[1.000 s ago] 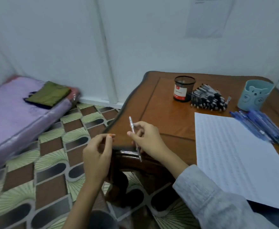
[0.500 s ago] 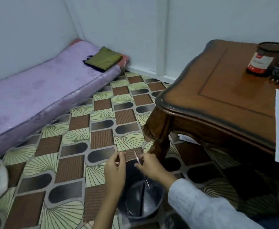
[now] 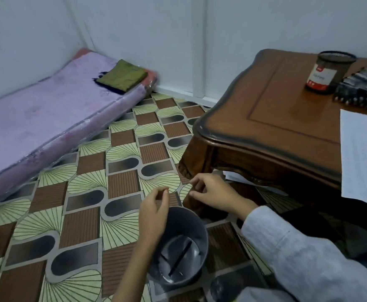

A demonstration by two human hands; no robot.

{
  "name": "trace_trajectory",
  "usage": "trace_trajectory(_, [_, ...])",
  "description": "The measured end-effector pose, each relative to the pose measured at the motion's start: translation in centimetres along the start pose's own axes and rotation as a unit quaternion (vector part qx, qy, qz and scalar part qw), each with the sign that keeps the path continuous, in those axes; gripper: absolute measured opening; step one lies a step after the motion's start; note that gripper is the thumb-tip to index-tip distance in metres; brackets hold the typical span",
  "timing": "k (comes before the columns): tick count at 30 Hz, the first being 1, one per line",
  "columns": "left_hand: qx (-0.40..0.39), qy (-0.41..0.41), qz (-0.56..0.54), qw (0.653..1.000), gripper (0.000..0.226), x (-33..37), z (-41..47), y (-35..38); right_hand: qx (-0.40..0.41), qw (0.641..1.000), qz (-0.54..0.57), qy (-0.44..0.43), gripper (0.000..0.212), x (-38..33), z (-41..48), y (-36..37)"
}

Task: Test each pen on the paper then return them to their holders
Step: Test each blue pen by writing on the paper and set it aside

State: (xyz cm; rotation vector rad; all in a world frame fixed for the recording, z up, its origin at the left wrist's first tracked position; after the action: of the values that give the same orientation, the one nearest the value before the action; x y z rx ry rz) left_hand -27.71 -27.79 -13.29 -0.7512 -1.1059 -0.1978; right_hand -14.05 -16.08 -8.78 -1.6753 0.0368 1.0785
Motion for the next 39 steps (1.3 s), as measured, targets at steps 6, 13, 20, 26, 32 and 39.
trace_trajectory(6, [0.015,0.071,-0.107,0.992,0.018,9.1,3.0,1.2,0.089,0.994,0.046,-0.034,0.014,-1.7,-0.7,-10.2])
trace_trajectory(13, [-0.032,0.139,-0.206,0.968,0.021,19.3,4.1,7.3,0.211,0.975,0.071,0.024,0.010,2.4,-3.8,-21.7])
trace_trajectory(20, [-0.161,0.187,-0.253,0.935,0.022,28.5,-0.4,17.1,0.311,0.939,0.049,0.137,0.016,8.9,-10.0,-29.2])
trace_trajectory(26, [-0.285,0.202,-0.278,0.895,0.022,34.6,-6.4,23.7,0.383,0.897,0.020,0.221,0.016,15.0,-15.3,-33.2])
trace_trajectory(32, [-0.385,0.288,-0.148,0.865,0.020,36.8,-10.5,29.5,0.456,0.837,-0.058,0.297,0.012,21.7,-20.5,-35.5])
trace_trajectory(39, [-0.341,0.418,0.016,0.842,0.026,35.9,-12.0,33.4,0.408,0.814,-0.241,0.335,0.032,26.2,-23.5,-35.8])
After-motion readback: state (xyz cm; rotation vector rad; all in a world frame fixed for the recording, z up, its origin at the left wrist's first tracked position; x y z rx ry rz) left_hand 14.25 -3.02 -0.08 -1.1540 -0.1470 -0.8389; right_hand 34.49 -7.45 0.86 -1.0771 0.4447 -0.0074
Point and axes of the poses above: each hand's wrist, its own z-axis towards the middle knuckle, its own y-axis out of the palm, x = y × z, the point moved 1 cm from there along z, towards the middle knuckle, and after that the axes turned 10 degrees about x, right-handed, at the moved point
